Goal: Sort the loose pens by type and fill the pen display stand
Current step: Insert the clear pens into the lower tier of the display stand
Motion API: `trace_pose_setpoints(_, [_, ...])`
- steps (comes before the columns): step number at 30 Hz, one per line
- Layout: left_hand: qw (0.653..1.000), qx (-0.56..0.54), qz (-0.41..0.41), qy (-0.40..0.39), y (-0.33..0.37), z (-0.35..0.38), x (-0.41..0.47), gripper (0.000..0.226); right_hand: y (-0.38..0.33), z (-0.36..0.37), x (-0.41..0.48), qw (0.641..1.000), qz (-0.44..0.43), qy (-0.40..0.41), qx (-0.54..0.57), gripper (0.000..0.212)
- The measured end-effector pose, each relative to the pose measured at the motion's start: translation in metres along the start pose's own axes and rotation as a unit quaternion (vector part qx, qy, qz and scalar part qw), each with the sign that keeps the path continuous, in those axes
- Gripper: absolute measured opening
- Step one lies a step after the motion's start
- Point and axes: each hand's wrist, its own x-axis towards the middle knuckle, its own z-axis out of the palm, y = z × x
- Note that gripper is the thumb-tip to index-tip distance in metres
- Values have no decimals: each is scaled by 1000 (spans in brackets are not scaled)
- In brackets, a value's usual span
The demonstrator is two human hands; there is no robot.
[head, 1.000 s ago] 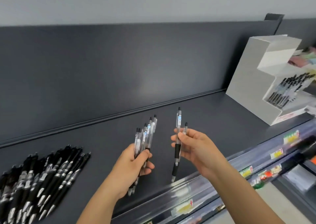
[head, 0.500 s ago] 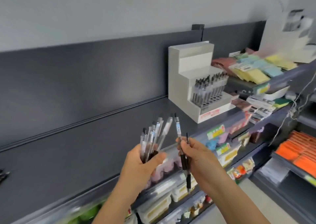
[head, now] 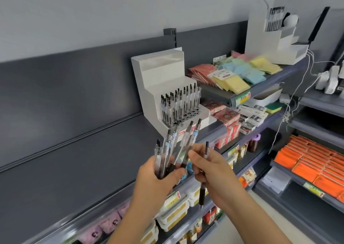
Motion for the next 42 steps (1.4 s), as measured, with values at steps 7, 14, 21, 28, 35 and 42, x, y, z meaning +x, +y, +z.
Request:
trace_pose_setpoints(7, [998, 50, 43, 16, 8, 0, 62, 22, -30, -12, 59, 995, -71, 17, -68, 5])
trace_pose_setpoints(14, [997, 37, 63, 10, 20, -12, 119, 16, -53, 3, 117, 982, -148, -11, -114, 12])
trace_pose_setpoints(21, [993, 9, 53, 108, 17, -16, 147, 15, -65, -15, 162, 940, -257, 123, -189, 8])
trace_pose_setpoints(28, [978, 43, 19, 205, 6, -10, 155, 14, -62, -31, 202, 904, -304, 133, -270, 10])
trace_pose_setpoints(35, [959, 55, 3, 278, 10, 9, 150, 16, -50, -45, 226, 896, -308, 35, -319, 8])
trace_pose_setpoints(42, [940, 69, -1, 334, 15, 37, 140, 9, -41, -62, 240, 880, -253, -60, -397, 13])
